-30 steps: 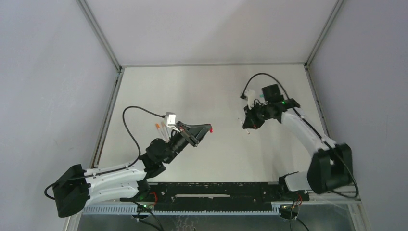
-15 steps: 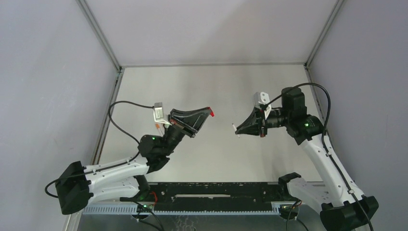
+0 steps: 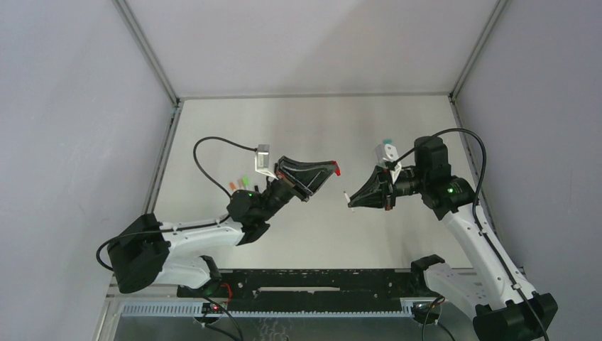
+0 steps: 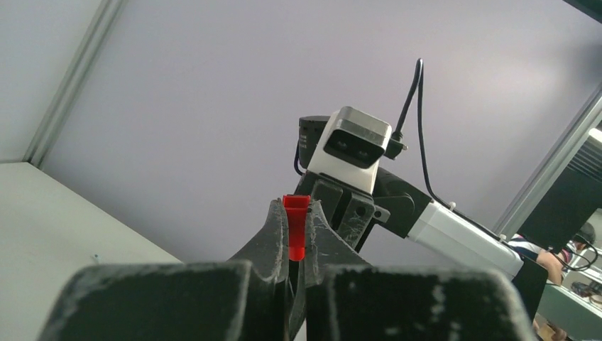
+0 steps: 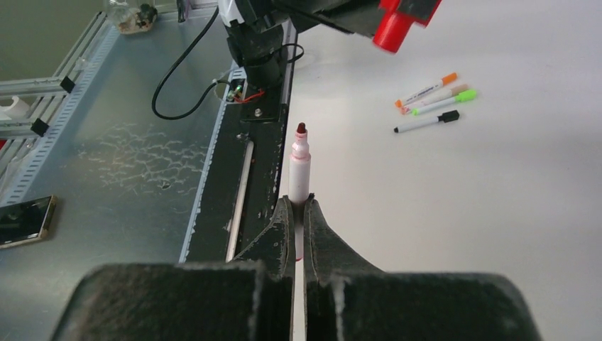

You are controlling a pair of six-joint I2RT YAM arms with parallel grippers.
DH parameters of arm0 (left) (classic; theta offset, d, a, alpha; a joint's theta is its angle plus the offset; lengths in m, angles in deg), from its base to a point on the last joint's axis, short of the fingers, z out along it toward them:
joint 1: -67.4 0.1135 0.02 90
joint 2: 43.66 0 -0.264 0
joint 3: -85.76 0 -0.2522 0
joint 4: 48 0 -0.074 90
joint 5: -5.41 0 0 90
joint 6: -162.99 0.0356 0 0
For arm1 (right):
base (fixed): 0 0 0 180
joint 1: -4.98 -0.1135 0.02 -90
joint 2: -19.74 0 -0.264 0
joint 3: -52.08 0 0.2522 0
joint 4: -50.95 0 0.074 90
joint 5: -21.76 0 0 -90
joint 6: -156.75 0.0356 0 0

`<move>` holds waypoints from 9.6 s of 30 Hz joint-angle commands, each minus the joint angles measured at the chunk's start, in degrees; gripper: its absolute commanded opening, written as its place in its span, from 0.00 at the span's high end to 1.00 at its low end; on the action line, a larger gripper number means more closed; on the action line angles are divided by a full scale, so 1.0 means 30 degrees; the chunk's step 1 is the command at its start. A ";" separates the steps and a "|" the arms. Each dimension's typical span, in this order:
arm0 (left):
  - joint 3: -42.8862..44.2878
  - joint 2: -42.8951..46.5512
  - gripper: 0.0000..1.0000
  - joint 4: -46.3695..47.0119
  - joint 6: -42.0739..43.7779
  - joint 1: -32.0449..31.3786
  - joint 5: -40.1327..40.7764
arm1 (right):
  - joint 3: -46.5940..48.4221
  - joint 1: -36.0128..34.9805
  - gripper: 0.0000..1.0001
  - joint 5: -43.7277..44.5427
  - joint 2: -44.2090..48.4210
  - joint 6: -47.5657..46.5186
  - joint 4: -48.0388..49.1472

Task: Insert the pens into the pen caps
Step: Pick up the pen from the center of the board, then insert the pen cap onto the pen, then press the pen cap onto the pen.

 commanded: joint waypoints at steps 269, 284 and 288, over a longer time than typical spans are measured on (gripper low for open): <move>0.7708 0.0614 0.98 -1.6361 0.2782 -0.0947 -0.2414 | -0.2018 0.1189 1.00 -0.1664 -0.0333 0.6594 0.6574; 0.1431 -0.1071 1.00 -1.2687 -0.1555 -0.2778 -0.5214 | -0.2048 0.1977 1.00 -0.1854 0.0649 0.7916 0.7703; 0.0362 -0.0968 1.00 -1.3360 -0.1274 -0.4568 -0.1614 | -0.2266 0.2264 1.00 0.0076 0.0906 0.8749 0.8246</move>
